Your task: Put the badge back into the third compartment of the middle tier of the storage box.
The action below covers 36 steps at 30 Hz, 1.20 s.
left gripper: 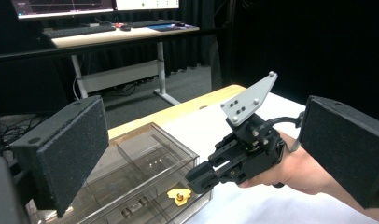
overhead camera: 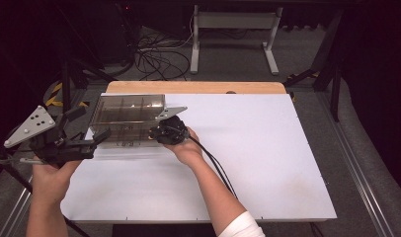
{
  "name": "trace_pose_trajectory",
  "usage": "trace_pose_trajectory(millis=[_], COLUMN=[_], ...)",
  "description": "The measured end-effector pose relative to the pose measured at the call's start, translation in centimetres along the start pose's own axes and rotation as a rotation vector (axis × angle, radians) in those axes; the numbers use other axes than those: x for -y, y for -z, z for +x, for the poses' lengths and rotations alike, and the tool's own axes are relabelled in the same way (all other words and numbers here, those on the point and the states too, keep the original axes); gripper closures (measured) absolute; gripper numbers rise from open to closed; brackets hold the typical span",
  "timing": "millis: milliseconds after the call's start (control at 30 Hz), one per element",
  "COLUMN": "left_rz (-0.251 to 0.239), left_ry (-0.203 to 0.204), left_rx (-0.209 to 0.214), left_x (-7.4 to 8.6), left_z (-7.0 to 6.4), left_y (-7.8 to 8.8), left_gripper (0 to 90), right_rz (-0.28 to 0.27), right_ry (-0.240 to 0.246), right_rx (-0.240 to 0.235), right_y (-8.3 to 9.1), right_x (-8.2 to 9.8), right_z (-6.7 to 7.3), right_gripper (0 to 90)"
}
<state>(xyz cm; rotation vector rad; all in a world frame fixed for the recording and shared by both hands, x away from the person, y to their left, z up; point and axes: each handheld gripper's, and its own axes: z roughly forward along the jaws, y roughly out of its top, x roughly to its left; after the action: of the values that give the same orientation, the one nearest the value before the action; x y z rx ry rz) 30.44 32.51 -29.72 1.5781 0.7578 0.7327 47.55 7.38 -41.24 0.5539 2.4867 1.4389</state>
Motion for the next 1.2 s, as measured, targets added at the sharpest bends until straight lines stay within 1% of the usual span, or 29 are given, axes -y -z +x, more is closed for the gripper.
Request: trace_pose_trajectory(millis=[167,333,467,733,967,1067,1200], left_rz=[0.003,0.004,0.007,0.008,0.010,0.007,0.015], left_ry=[-0.002,0.001,-0.003,-0.002,-0.008,-0.009,-0.008], left_rx=[0.000,-0.001,-0.001,-0.005,-0.006,-0.007,-0.003], left_x=[0.0,0.1,0.1,0.2,0.2,0.2,0.2], left_z=[0.0,0.0,0.0,-0.1,-0.2,-0.3,-0.4], left_y=[-0.1,-0.2,-0.2,-0.4,-0.5,-0.6,-0.8], left_gripper=[2.2,2.2,2.2,2.2,2.2,2.2,2.2], right_rz=[-0.031,-0.071,-0.118,-0.178,-0.214,-0.222,-0.243], right_ry=[0.017,0.017,0.019,0.021,0.020,0.018,0.015], right_rx=[0.006,0.010,0.010,0.026,0.048,0.059,0.075], right_y=[0.7,1.6,2.6,4.9,6.7,7.3,8.3], right_x=[-0.2,-0.6,-0.8,-0.7,-0.5,-0.4,-0.1], right_z=[0.3,0.6,0.9,0.9,0.7,0.7,0.6], right_gripper=[71.1,63.8,56.9,48.2,41.7,38.2,35.2])
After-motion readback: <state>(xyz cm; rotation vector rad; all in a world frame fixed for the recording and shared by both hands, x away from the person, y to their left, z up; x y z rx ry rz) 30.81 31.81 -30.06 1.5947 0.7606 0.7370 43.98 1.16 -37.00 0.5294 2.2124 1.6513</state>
